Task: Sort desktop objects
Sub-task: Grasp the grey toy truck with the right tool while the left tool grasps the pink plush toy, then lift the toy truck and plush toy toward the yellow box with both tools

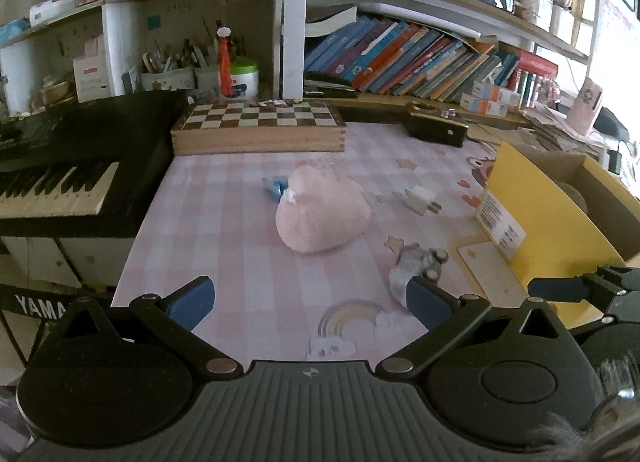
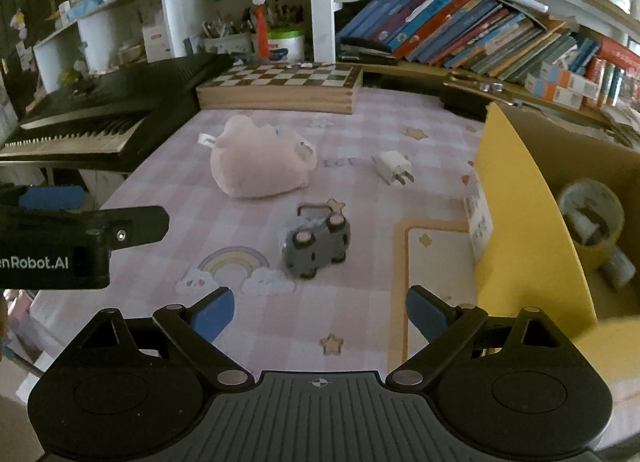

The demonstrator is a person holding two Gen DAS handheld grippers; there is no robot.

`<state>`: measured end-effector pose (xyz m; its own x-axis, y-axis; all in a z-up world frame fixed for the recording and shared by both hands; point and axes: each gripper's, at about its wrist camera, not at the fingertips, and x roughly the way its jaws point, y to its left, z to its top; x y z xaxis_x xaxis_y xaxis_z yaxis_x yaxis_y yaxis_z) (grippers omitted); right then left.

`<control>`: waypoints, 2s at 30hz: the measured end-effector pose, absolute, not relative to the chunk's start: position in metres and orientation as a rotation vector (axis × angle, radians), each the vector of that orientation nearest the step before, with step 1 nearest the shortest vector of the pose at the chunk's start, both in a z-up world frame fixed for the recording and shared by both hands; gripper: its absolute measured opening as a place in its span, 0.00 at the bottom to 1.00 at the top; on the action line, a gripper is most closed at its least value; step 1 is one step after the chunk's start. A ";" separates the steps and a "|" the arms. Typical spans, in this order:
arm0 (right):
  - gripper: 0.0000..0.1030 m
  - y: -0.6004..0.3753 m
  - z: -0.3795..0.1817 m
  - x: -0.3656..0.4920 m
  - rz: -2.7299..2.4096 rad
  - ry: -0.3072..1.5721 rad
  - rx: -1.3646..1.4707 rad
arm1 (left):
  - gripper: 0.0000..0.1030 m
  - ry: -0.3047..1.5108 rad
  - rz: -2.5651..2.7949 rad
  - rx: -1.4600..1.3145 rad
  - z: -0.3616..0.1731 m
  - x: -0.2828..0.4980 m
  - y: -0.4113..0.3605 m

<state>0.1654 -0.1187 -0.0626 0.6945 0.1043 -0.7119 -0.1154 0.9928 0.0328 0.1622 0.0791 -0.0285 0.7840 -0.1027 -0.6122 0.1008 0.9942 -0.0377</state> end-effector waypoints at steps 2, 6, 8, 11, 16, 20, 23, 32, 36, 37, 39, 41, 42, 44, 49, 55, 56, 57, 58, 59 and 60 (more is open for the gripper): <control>0.92 -0.119 -0.064 0.174 0.132 0.797 -0.027 | 1.00 0.659 -0.107 0.001 -0.028 0.172 0.077; 0.91 -0.116 -0.068 0.192 0.159 0.808 -0.057 | 1.00 0.653 -0.097 0.011 -0.027 0.194 0.074; 0.91 -0.115 -0.071 0.200 0.178 0.814 -0.067 | 1.00 0.654 -0.092 0.014 -0.027 0.205 0.073; 0.91 -0.113 -0.075 0.211 0.199 0.825 -0.086 | 1.00 0.669 -0.095 0.009 -0.030 0.224 0.071; 0.88 -0.111 -0.085 0.229 0.222 0.854 -0.106 | 1.00 0.701 -0.119 0.011 -0.038 0.256 0.066; 0.82 -0.112 -0.092 0.243 0.230 0.881 -0.127 | 1.00 0.735 -0.128 0.006 -0.049 0.285 0.062; 0.75 -0.112 -0.097 0.251 0.243 0.899 -0.130 | 1.00 0.763 -0.126 0.014 -0.059 0.303 0.058; 0.62 -0.111 -0.102 0.260 0.306 0.927 -0.121 | 0.94 0.824 -0.153 0.036 -0.083 0.330 0.049; 0.62 -0.112 -0.102 0.261 0.317 0.930 -0.121 | 0.82 0.826 -0.170 0.025 -0.084 0.331 0.049; 0.62 -0.112 -0.102 0.262 0.319 0.931 -0.119 | 0.78 0.824 -0.171 0.021 -0.084 0.331 0.050; 0.62 -0.113 -0.101 0.262 0.314 0.930 -0.115 | 0.73 0.821 -0.176 0.010 -0.082 0.329 0.053; 0.62 -0.114 -0.099 0.261 0.310 0.922 -0.113 | 0.68 0.817 -0.187 0.002 -0.079 0.327 0.055; 0.62 -0.114 -0.098 0.260 0.309 0.917 -0.110 | 0.66 0.814 -0.192 -0.003 -0.076 0.325 0.057; 0.62 -0.114 -0.095 0.259 0.305 0.908 -0.108 | 0.65 0.795 -0.199 -0.022 -0.069 0.319 0.059; 0.62 -0.118 -0.085 0.253 0.290 0.884 -0.097 | 0.65 0.750 -0.195 -0.083 -0.048 0.298 0.071; 0.62 -0.120 -0.072 0.244 0.275 0.849 -0.079 | 0.65 0.726 -0.178 -0.146 -0.028 0.269 0.086; 0.62 -0.120 -0.069 0.242 0.276 0.842 -0.078 | 0.65 0.716 -0.174 -0.153 -0.024 0.263 0.088; 0.62 -0.119 -0.066 0.240 0.277 0.834 -0.078 | 0.65 0.704 -0.169 -0.161 -0.020 0.256 0.090; 0.62 -0.118 -0.064 0.238 0.278 0.826 -0.079 | 0.65 0.692 -0.166 -0.171 -0.017 0.249 0.093; 0.62 -0.117 -0.061 0.234 0.280 0.819 -0.079 | 0.65 0.682 -0.162 -0.181 -0.013 0.243 0.095; 0.62 -0.117 -0.057 0.233 0.280 0.811 -0.078 | 0.65 0.673 -0.157 -0.191 -0.010 0.236 0.098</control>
